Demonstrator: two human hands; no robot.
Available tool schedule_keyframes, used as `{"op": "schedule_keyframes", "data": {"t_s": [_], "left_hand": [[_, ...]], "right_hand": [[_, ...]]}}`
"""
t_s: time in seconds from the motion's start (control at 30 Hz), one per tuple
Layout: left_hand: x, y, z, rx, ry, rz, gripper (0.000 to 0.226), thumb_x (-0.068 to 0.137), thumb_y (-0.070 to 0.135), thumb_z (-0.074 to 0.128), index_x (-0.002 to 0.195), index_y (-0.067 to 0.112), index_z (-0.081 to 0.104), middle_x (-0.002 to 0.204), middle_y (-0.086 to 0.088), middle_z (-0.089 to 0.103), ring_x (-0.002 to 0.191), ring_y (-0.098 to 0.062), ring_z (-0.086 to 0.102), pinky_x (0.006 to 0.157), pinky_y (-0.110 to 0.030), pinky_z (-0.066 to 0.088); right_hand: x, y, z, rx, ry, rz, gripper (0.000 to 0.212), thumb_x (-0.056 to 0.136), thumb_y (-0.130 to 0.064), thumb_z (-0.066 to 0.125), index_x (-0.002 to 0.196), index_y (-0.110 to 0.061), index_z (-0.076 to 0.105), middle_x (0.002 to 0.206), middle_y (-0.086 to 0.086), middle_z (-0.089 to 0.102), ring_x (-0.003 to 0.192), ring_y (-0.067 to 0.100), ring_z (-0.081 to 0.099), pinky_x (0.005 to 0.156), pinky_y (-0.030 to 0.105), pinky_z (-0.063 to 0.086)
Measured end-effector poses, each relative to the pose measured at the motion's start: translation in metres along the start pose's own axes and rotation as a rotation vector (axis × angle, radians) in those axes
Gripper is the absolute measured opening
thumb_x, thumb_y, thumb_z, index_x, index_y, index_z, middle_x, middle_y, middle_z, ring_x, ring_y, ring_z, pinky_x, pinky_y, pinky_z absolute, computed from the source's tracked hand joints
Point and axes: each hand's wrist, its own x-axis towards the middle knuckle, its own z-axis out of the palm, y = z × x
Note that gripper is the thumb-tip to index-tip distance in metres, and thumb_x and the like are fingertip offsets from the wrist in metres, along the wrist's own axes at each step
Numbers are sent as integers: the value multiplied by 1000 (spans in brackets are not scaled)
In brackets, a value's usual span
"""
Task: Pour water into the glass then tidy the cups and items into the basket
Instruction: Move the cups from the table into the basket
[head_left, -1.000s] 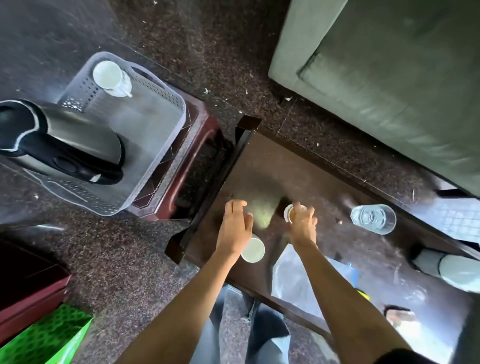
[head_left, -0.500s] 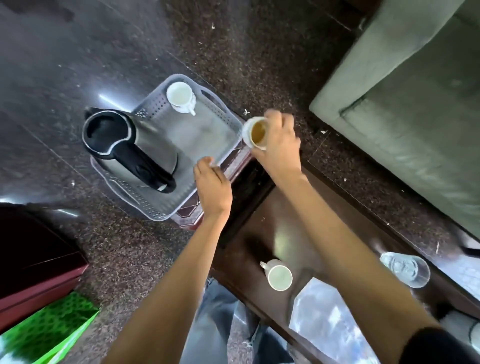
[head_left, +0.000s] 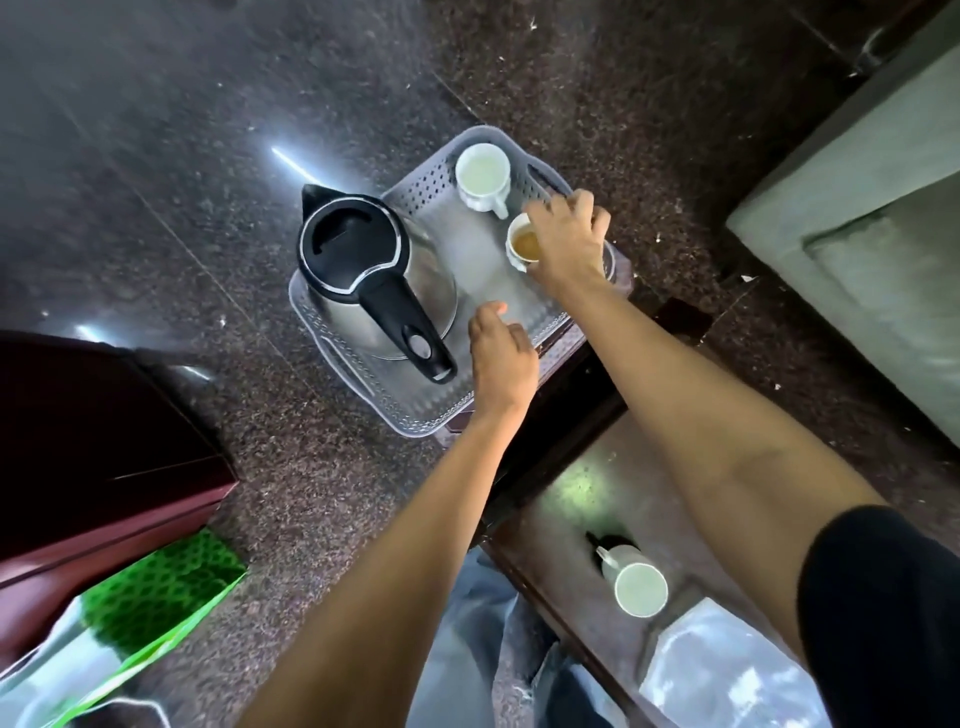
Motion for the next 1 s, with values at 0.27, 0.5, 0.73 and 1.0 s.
{"op": "schedule_keyframes", "data": {"t_s": [0.27,0.5,0.73,1.0], "left_hand": [[-2,6,-1,29,9,42,28,92,0,37,119,-3,46,124,-22,51,112,-30,52,91,-25,36],[-60,-4,12,74,95,151,25,90,-3,39,108,2,55,107,-14,60,102,-28,56,89,-34,42],[-141,-60,37,144,-192,81,35,86,-10,36,114,3,54,111,-14,59,100,-27,60,92,-34,47],[-208,-84,58,274,-411,-51,36,88,-9,37,117,4,53,116,-13,58,103,-23,59,89,-18,39]], "right_hand": [[-2,-1,-10,91,11,28,86,72,-24,77,144,-18,30,144,6,40,134,32,30,105,48,30],[-117,26,8,208,348,291,42,81,-36,55,118,-16,53,121,11,54,107,34,49,85,46,38],[-299,70,71,207,-135,508,61,75,-55,64,124,-20,52,128,12,47,104,39,49,89,48,39],[-403,78,96,186,-484,542,102,64,-59,77,143,-21,26,141,11,30,118,32,44,97,44,41]]}}
